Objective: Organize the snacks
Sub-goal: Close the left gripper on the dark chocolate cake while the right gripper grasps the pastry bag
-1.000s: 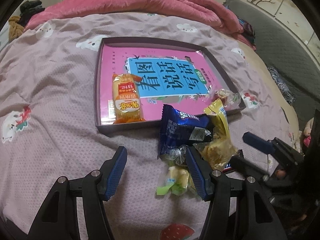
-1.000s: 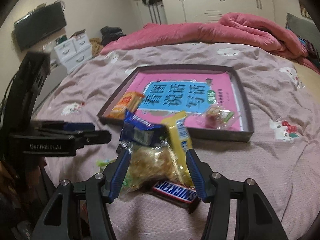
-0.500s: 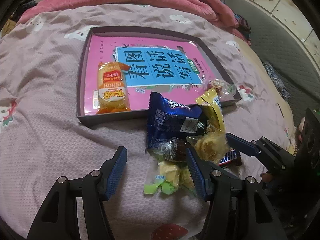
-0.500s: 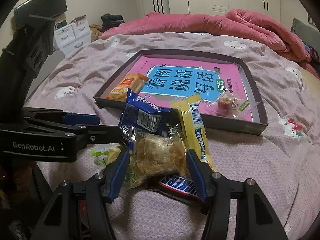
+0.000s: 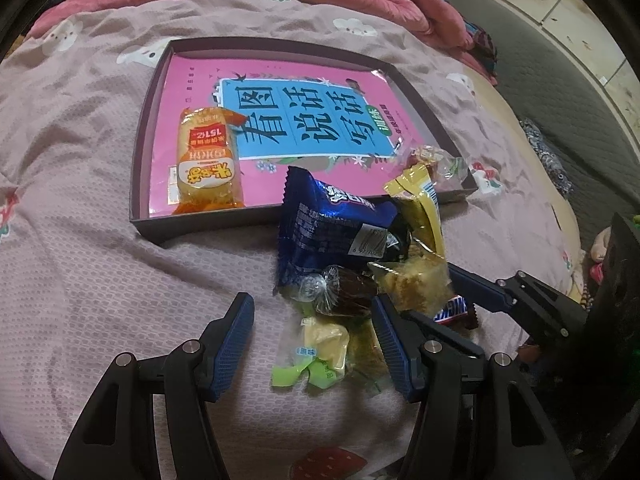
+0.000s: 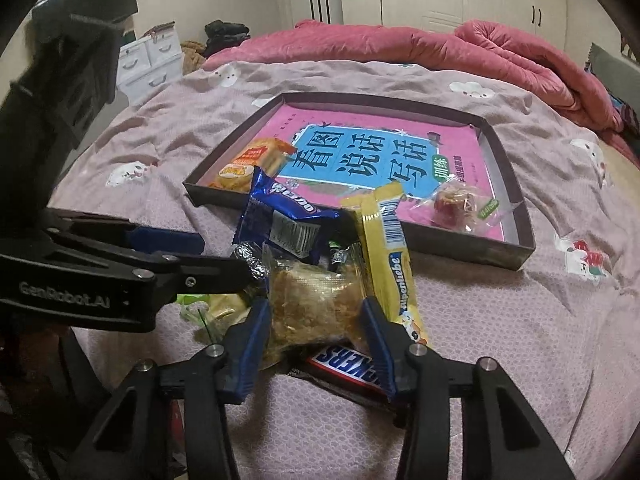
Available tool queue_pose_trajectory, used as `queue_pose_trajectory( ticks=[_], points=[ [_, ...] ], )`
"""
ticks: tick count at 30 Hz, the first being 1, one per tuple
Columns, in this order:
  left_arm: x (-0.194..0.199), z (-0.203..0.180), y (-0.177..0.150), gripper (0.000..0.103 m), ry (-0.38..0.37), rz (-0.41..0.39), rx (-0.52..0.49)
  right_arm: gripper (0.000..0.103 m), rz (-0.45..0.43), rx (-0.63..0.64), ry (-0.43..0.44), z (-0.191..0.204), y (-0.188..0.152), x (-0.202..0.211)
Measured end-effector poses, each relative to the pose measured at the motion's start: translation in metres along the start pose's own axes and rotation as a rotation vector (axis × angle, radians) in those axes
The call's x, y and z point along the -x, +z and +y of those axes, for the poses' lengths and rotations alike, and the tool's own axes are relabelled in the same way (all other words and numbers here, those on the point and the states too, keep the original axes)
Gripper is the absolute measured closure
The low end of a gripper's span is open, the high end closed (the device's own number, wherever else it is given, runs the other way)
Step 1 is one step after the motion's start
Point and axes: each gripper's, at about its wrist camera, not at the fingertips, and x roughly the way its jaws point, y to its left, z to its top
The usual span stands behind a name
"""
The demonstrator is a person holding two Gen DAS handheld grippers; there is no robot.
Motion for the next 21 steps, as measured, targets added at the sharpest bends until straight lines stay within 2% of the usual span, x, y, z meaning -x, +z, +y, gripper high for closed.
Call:
queue_pose_trajectory(
  ticks=[1, 8, 14, 21],
  points=[
    [-0.001, 0.000, 0.000, 0.040, -0.001, 0.002, 0.000, 0.063, -0.004, -0.006, 0.002, -0.001, 0.000, 0.003],
    [-0.007, -0.007, 0.002, 0.040, -0.013, 0.009, -0.019, 0.063, -0.027, -0.053, 0.011, -0.014, -0.001, 0.016],
    [-0.017, -0.019, 0.003, 0.042, 0.003, 0.016, -0.069, 0.064, -0.017, -0.031, -0.007, -0.013, -0.003, 0.018],
    [-0.023, -0.021, 0.006, 0.060, 0.001, 0.014, -0.087, 0.066, -0.057, -0.062, -0.006, -0.022, -0.005, 0.033]
  ],
)
